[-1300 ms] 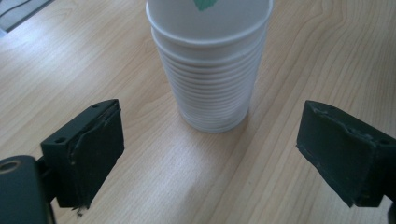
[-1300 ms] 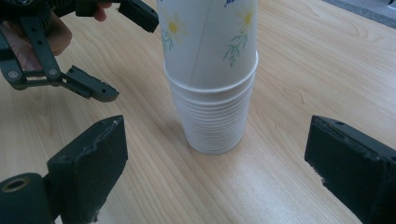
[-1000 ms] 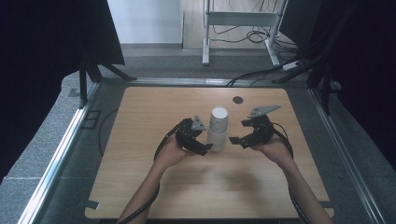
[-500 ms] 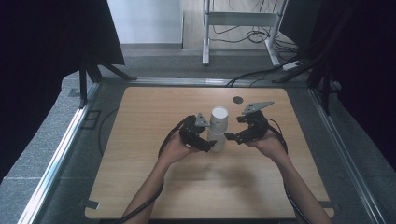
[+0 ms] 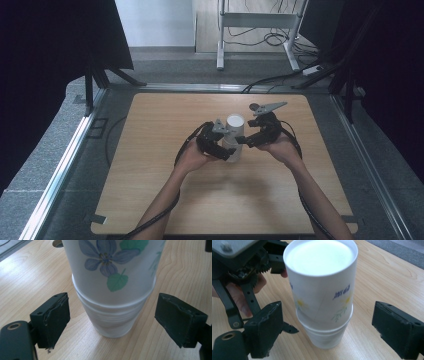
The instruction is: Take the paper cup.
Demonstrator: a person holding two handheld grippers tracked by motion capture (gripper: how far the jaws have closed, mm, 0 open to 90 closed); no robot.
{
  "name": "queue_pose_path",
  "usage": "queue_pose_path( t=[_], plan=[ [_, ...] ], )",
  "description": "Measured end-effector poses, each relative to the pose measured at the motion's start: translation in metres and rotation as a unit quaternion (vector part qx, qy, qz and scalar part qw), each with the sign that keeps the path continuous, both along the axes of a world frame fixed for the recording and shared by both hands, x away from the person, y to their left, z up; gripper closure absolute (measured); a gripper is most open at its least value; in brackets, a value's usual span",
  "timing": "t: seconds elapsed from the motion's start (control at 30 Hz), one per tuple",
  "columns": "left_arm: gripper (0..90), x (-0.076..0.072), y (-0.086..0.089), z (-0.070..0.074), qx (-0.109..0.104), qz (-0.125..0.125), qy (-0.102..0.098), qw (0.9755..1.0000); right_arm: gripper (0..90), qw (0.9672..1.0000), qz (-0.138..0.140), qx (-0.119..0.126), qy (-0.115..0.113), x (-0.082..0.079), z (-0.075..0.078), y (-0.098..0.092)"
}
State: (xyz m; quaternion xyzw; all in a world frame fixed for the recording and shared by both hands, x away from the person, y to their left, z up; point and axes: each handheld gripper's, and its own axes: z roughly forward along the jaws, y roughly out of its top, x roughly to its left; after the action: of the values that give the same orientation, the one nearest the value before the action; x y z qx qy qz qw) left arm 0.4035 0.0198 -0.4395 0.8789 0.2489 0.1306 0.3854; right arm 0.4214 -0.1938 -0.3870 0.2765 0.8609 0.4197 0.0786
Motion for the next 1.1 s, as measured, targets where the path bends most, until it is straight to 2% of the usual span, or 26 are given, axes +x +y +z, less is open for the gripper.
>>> queue_pose_path(
  t=[0.17, 0.37, 0.5, 0.87, 1.1],
  plan=[
    [14.1, 0.003, -0.002, 0.000, -0.009, -0.003, 0.003, 0.9999, 12.7, 1.0000, 0.000, 0.002, 0.002, 0.005, 0.002, 0.005],
    [16.0, 0.004, -0.004, -0.002, -0.005, -0.003, 0.003, 1.0000, 13.1, 1.0000, -0.001, -0.002, 0.001, 0.010, 0.004, 0.011],
    [17.7, 0.005, -0.004, -0.004, -0.012, -0.002, 0.005, 0.9999, 13.2, 1.0000, 0.001, -0.009, 0.000, 0.013, 0.005, 0.015],
    [21.0, 0.005, -0.006, -0.004, -0.015, -0.002, -0.004, 0.9999, 15.1, 0.9999, 0.009, -0.013, -0.002, 0.017, 0.008, 0.023],
    [22.1, 0.004, -0.007, -0.003, -0.009, -0.002, -0.013, 0.9999, 23.9, 0.9997, 0.017, -0.012, 0.010, 0.018, 0.006, 0.026]
  ],
)
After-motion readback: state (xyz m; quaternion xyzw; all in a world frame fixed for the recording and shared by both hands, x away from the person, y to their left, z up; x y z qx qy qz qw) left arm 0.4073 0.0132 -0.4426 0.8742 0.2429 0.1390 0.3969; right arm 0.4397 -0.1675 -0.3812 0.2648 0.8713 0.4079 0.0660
